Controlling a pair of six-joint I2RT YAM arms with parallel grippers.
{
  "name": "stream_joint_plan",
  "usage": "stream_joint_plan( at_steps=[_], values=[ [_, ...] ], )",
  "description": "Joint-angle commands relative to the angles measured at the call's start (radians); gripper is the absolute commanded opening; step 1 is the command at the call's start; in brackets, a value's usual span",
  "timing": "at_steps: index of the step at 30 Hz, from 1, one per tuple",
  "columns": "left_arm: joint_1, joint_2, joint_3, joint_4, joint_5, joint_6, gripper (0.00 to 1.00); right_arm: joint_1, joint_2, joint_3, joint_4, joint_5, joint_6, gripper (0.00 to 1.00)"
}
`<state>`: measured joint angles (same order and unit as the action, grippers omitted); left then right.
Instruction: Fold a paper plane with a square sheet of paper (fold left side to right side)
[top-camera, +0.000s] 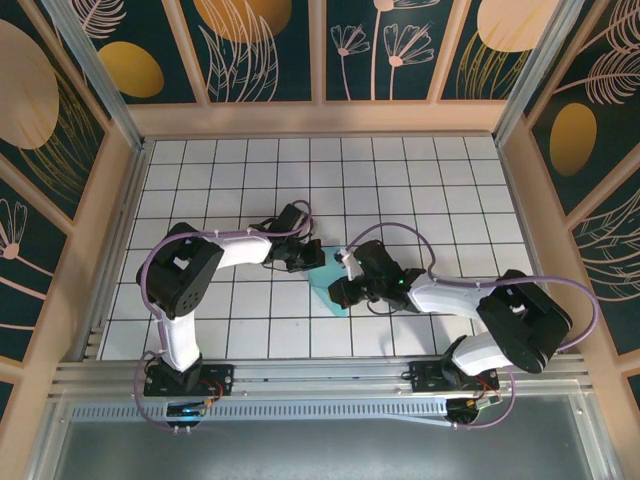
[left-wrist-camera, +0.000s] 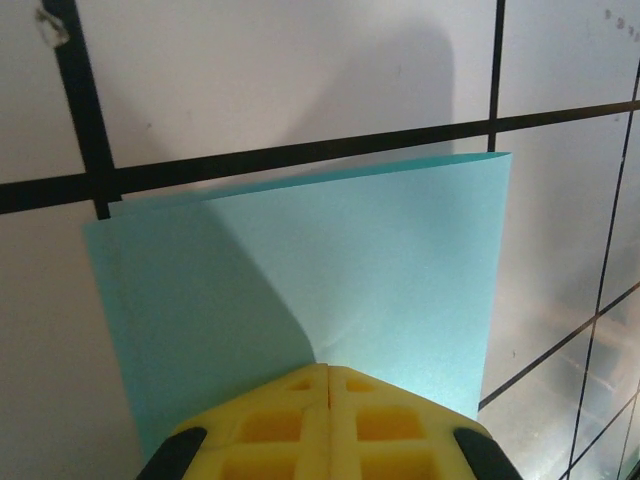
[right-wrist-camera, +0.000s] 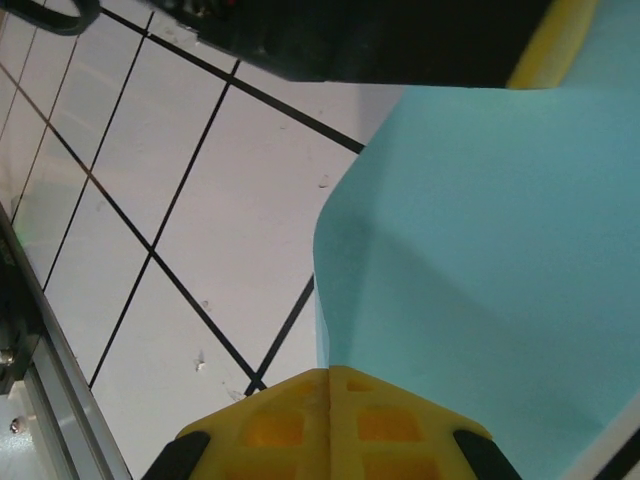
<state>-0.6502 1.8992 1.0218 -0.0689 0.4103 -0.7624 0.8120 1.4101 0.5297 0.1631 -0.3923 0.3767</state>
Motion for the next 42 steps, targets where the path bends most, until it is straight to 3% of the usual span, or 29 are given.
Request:
stream_joint_plan(
  at_steps=[1, 13, 42],
  values=[
    [-0.004, 0.014, -0.009, -0.025, -0.008, 0.016, 0.02, -0.014, 0.013, 0.015, -0.043, 0.022, 0.008, 0.00],
    [-0.006, 0.010, -0.024, -0.022, -0.021, 0.010, 0.01, -0.045, 0.050, 0.047, -0.087, 0.099, 0.016, 0.00],
    [-0.008, 0.011, -0.020, -0.023, -0.021, 0.009, 0.01, -0.090, 0.101, 0.075, -0.081, 0.113, 0.011, 0.00]
  ],
)
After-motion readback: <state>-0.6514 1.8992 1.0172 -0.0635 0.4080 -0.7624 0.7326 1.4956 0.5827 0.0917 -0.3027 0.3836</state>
